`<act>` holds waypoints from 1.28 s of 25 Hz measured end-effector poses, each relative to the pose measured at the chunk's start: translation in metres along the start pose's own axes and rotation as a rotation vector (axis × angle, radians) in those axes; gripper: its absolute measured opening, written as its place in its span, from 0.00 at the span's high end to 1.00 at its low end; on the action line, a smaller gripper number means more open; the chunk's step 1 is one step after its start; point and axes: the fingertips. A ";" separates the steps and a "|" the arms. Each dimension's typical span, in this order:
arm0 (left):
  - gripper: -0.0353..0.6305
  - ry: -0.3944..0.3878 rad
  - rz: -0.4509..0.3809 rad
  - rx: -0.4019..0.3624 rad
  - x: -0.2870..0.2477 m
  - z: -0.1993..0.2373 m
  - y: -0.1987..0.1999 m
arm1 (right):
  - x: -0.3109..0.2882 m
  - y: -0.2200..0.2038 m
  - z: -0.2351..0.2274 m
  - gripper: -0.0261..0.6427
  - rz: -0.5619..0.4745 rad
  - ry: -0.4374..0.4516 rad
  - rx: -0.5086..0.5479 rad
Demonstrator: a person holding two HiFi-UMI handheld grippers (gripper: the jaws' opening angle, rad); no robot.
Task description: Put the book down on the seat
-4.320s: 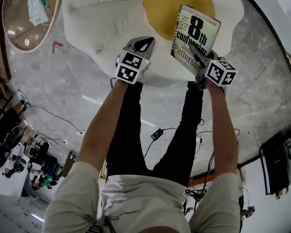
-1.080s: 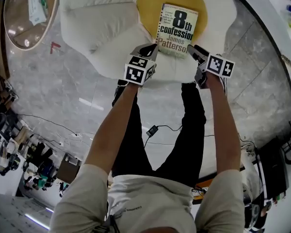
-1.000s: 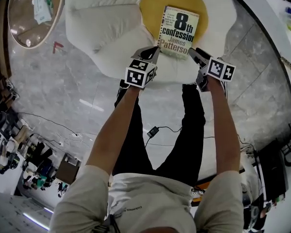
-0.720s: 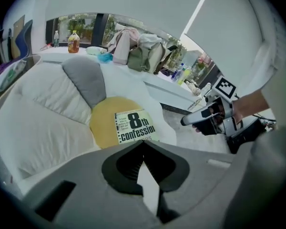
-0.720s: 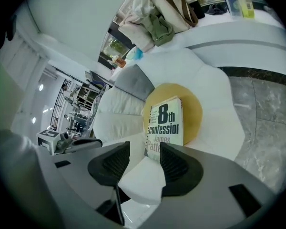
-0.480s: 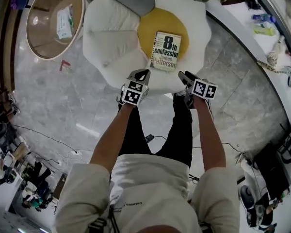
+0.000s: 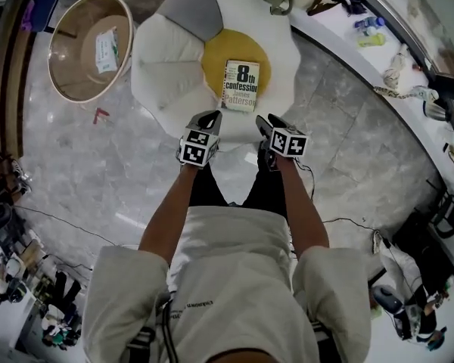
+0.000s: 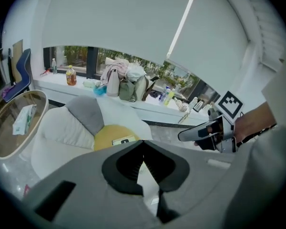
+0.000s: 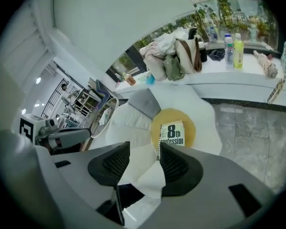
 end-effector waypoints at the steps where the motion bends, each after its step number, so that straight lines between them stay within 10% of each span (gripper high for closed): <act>1: 0.94 -0.004 -0.004 0.001 0.008 -0.005 0.002 | 0.007 -0.002 0.007 0.69 0.006 -0.019 0.041; 6: 0.93 -0.042 0.024 -0.014 0.035 -0.028 0.006 | 0.032 -0.015 0.038 0.69 0.096 -0.144 0.375; 18: 0.94 -0.123 0.129 -0.093 0.060 -0.028 0.003 | 0.050 -0.006 0.086 0.70 0.100 -0.126 0.477; 32: 0.94 -0.150 0.201 -0.170 0.049 -0.030 -0.003 | 0.057 0.006 0.068 0.95 0.075 -0.137 0.384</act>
Point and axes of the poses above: the fingertips, and each gripper's own axes: x backward along the fingers, z to its left, y out of its top, and after that the axes turned 12 degrees about z, right-handed
